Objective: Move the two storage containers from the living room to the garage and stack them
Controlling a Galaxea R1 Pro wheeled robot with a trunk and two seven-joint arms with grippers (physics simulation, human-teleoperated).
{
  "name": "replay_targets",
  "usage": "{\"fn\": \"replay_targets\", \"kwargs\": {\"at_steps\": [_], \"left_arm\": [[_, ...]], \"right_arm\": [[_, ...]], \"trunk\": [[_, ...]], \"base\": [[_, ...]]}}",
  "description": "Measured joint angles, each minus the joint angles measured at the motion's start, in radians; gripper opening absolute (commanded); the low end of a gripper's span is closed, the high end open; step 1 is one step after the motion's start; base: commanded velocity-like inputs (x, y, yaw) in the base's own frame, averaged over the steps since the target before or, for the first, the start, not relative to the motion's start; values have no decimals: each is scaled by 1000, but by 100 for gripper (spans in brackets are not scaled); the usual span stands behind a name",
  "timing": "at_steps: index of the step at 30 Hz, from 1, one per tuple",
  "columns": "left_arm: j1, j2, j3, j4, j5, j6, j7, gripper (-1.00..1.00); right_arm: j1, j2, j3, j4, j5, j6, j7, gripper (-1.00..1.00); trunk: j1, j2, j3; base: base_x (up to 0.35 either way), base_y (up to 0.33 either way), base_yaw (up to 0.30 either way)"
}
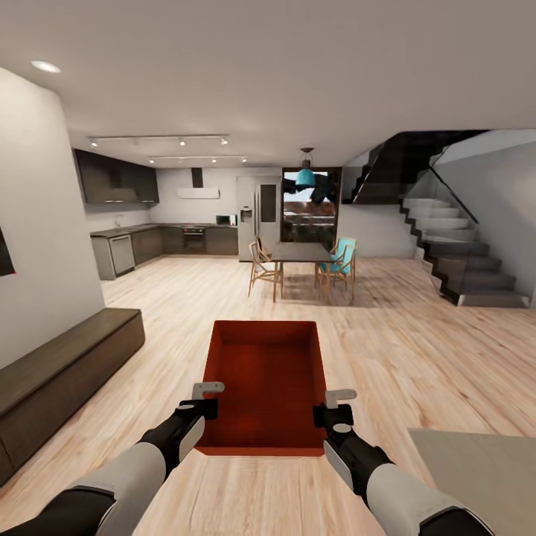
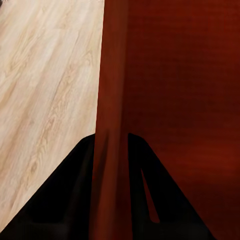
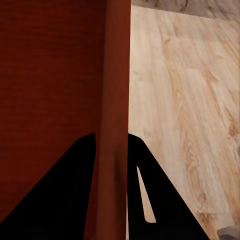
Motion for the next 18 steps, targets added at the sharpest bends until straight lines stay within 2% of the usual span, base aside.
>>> {"fn": "replay_targets", "kwargs": {"at_steps": [18], "left_arm": [[0, 0, -1, 0, 0, -1, 0, -100]], "right_arm": [[0, 0, 1, 0, -1, -2, 0, -100]], "trunk": [[0, 0, 0]], "base": [[321, 0, 0]]}}
